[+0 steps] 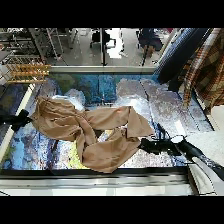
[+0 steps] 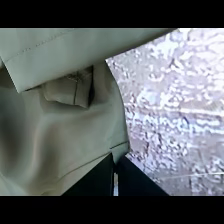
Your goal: Fold the clothes and pants, and hang the long-sleeved shirts on hangers.
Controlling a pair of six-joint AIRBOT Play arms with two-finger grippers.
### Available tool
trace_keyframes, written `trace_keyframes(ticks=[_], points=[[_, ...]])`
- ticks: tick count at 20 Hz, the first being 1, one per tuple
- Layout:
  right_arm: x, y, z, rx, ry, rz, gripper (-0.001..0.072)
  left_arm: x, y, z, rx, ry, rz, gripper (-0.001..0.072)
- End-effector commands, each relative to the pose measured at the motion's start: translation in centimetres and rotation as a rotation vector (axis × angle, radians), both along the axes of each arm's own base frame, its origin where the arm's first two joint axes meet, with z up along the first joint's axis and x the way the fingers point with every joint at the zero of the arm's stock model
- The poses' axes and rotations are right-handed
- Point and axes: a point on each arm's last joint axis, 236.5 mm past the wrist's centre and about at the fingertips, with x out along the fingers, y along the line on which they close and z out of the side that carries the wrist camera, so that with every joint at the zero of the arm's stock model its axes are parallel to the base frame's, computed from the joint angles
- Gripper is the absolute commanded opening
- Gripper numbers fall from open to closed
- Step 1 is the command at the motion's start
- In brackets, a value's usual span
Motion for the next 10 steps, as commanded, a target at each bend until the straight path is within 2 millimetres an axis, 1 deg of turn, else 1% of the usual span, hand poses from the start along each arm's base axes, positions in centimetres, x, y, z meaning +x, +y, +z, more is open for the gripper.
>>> trace_keyframes(ticks=[1,3,4,5,6,7,8,9,10], points=[[-0.1,0.2,0.1,0.002,-0.013,0.027,0.0022,1.3,-0.5,-0.4,0.008,-0.025,0.021,0.0023],[-0.1,0.3,0.8,0.000,-0.039,0.046,0.0021,0.7,-1.3,-0.3,-0.008,-0.004,-0.011,0.0021],[0.0,0.3,1.7,-0.003,-0.073,0.062,0.0020,0.0,-1.7,0.2,-0.012,0.010,-0.057,0.0021],[0.2,0.3,2.8,-0.012,-0.112,0.072,0.0020,-0.8,-1.9,1.2,-0.008,0.012,-0.116,0.0020],[0.6,-0.1,4.3,-0.042,-0.173,0.089,0.0020,-1.9,-2.1,3.1,0.001,0.001,-0.183,0.0021],[1.0,-0.6,6.1,-0.087,-0.244,0.116,0.0020,-2.9,-2.0,5.4,0.007,-0.016,-0.224,0.0021],[1.6,-1.5,8.6,-0.149,-0.327,0.132,0.0020,-3.9,-1.7,8.5,0.006,-0.045,-0.232,0.0021],[2.3,-2.6,11.5,-0.222,-0.412,0.135,0.0020,-4.6,-1.5,12.1,0.000,-0.093,-0.228,0.0021],[3.1,-4.2,15.3,-0.321,-0.516,0.123,0.0020,-5.1,-1.6,16.7,-0.010,-0.176,-0.219,0.0021]])
